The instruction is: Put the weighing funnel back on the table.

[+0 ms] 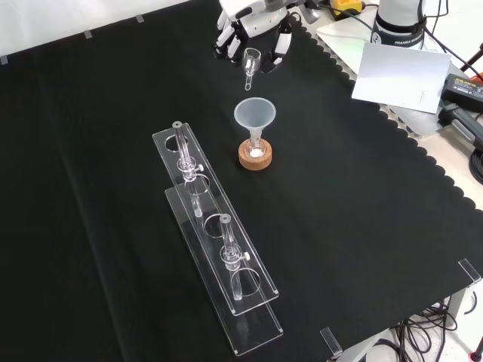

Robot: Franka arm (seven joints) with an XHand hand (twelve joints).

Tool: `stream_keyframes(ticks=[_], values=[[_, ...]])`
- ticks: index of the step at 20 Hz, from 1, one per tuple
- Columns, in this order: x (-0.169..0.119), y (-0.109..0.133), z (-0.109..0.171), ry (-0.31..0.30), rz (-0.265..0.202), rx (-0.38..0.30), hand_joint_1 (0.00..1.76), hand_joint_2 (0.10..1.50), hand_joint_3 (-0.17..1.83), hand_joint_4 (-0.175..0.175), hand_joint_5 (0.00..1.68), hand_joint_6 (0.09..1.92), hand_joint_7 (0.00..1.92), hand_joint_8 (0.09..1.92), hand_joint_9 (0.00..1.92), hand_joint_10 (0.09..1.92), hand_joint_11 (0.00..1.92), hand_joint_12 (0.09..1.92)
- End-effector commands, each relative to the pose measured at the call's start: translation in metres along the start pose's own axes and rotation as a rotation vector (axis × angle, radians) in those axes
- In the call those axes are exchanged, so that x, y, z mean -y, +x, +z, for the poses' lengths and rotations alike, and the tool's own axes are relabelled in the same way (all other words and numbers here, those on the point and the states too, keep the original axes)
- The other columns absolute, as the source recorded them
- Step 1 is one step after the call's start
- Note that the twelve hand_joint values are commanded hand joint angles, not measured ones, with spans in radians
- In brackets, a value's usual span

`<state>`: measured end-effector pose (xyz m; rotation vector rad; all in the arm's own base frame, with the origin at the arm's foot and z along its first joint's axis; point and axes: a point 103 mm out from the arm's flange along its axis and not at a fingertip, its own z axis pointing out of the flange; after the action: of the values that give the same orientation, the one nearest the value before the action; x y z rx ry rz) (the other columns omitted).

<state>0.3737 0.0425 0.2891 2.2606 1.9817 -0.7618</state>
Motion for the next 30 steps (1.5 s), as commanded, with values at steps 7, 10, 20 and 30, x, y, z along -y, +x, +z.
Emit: stream_keyframes(ticks=[7, 10, 20, 30], values=[[-0.015, -0.02, 0.007, -0.003, 0.014, -0.075, 1.1, 0.73, 0.56, 0.175, 1.2, 0.76, 0.61, 0.64, 1.01, 0.23, 0.86, 0.98], [-0.027, -0.026, 0.005, -0.01, 0.016, -0.079, 1.1, 0.73, 0.56, 0.175, 1.2, 0.76, 0.61, 0.64, 1.01, 0.23, 0.86, 0.98], [-0.085, -0.04, -0.001, -0.019, 0.018, -0.065, 1.1, 0.73, 0.56, 0.175, 1.2, 0.76, 0.6, 0.64, 1.01, 0.23, 0.85, 0.99], [-0.132, -0.049, 0.019, 0.028, 0.018, -0.041, 1.1, 0.73, 0.56, 0.175, 1.2, 0.76, 0.6, 0.64, 1.01, 0.23, 0.85, 0.99]])
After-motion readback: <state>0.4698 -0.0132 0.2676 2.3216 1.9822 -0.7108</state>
